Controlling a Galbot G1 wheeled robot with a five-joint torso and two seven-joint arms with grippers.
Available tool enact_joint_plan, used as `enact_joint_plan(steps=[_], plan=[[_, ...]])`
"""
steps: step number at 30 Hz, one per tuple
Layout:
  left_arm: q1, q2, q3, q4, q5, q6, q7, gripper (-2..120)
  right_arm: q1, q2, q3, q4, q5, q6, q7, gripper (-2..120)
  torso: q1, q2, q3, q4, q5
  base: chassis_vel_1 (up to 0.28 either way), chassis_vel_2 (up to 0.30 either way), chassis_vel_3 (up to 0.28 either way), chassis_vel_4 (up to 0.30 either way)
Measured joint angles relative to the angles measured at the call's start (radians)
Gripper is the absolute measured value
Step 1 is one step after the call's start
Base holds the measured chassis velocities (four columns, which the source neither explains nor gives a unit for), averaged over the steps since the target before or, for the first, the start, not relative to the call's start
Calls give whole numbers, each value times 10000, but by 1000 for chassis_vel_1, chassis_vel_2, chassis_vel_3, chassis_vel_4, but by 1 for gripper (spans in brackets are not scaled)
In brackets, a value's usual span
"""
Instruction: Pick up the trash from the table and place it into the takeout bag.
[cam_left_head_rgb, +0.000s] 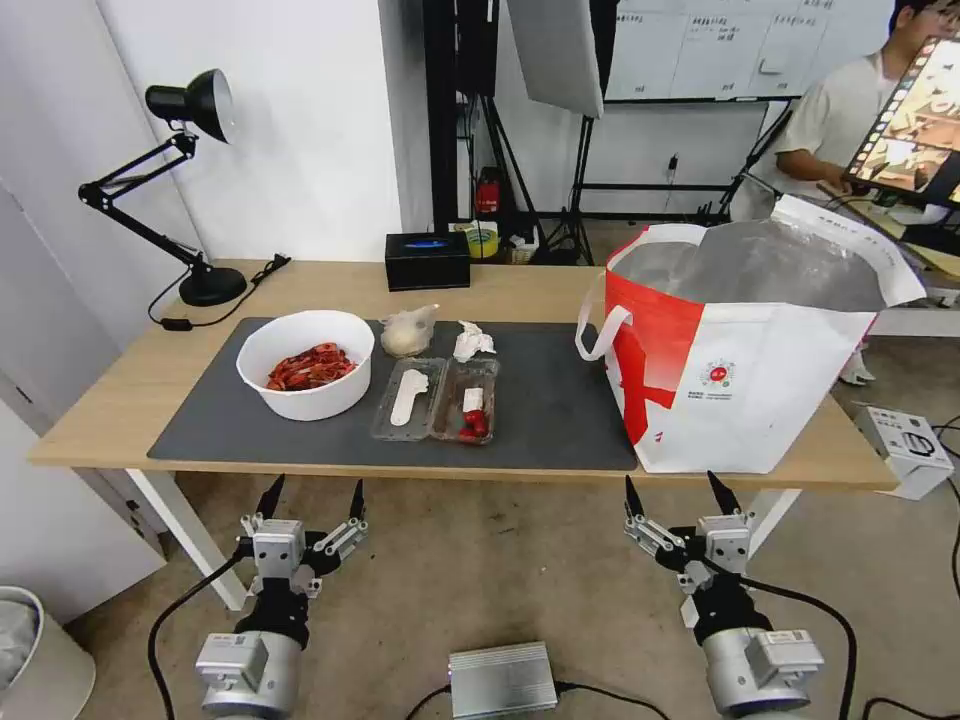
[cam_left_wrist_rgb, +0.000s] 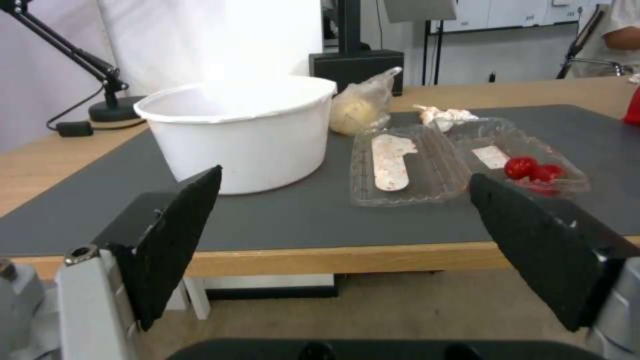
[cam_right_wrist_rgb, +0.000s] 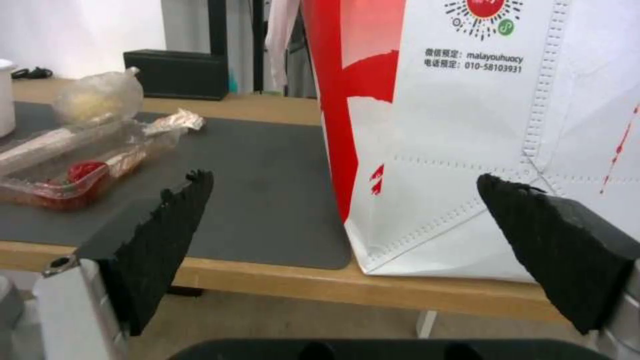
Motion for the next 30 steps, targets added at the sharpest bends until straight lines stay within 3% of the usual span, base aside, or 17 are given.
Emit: enact_joint_plan(steps=[4,7,9,13,30], plan=[[-6,2,0,3,-9,1,0,100,9,-20,10,-20,11,1,0,100,0,0,0,0,0,0,0,0,0],[-636,223,-91,558,-619,81,-146,100,319,-636,538,-621,507,-36,201,100,-3,1,-1,2,0,0,0,0,0],[-1735,610,-254,1519,-1674,239,-413,100,865,-1675,1440,-1623,1348,-137,579,100,0,-1,1,0,3,0,0,0,0],[-2399,889,-360,2075,-2610,277,-355,100,1277,-2496,2107,-2316,2124,-108,751,100,6,-6,3,-1,3,0,0,0,0],[-2253,1102,-442,1767,-3179,-13,650,100,1243,-2539,2101,-1869,2248,-59,655,100,1,-2,0,0,0,0,0,0,0]])
